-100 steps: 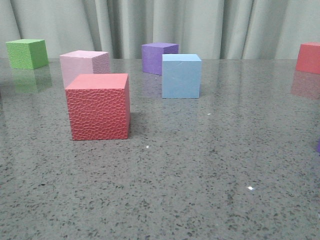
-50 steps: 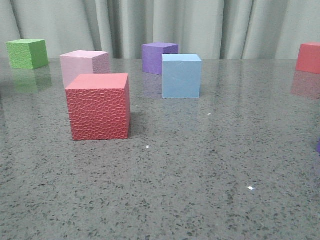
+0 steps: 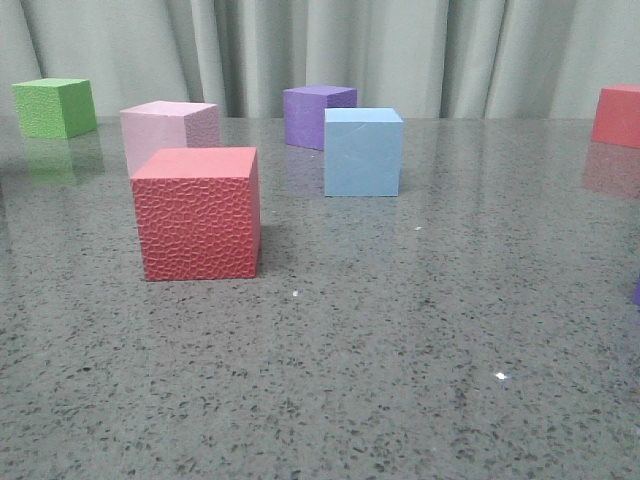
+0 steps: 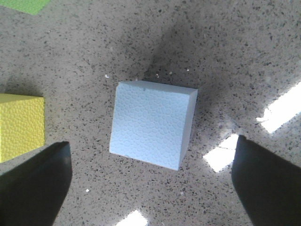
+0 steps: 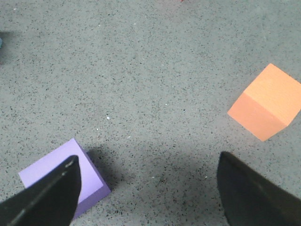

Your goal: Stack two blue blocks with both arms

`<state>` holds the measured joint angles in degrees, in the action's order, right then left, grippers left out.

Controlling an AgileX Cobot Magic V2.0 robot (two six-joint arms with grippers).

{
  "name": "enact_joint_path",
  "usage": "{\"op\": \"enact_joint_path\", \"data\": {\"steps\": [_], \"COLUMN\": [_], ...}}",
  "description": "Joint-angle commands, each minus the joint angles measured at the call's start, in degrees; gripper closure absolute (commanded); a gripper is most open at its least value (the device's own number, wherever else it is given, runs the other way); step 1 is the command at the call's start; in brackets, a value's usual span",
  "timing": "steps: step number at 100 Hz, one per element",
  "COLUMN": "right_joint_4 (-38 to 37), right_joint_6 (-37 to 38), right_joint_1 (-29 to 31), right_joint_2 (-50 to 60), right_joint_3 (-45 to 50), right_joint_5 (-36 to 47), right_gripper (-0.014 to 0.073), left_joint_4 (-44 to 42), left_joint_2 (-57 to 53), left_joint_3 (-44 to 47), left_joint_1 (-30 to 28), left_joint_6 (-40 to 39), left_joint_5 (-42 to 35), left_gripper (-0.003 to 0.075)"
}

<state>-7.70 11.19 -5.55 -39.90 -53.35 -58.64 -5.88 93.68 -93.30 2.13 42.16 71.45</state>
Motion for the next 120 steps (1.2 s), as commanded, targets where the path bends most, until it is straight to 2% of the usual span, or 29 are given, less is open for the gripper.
{"op": "enact_joint_path", "data": {"steps": [1, 120], "right_joint_4": [-0.2, -0.1], "right_joint_6": [-0.6, -0.6], "right_joint_1": [0.2, 0.2], "right_joint_2": [0.0, 0.0], "right_joint_3": [-1.4, -1.4], "right_joint_5": [3.9, 3.5], "right_gripper": [0.0004, 0.0004], "left_joint_4": [0.4, -2.5], "left_joint_2": [-0.9, 6.7], "left_joint_3": [-1.8, -1.8], "left_joint_1": [-0.1, -0.2], "left_joint_6": [0.1, 0.2], "left_joint_5": [1.7, -0.4], "left_gripper": [0.0057, 0.0057]}}
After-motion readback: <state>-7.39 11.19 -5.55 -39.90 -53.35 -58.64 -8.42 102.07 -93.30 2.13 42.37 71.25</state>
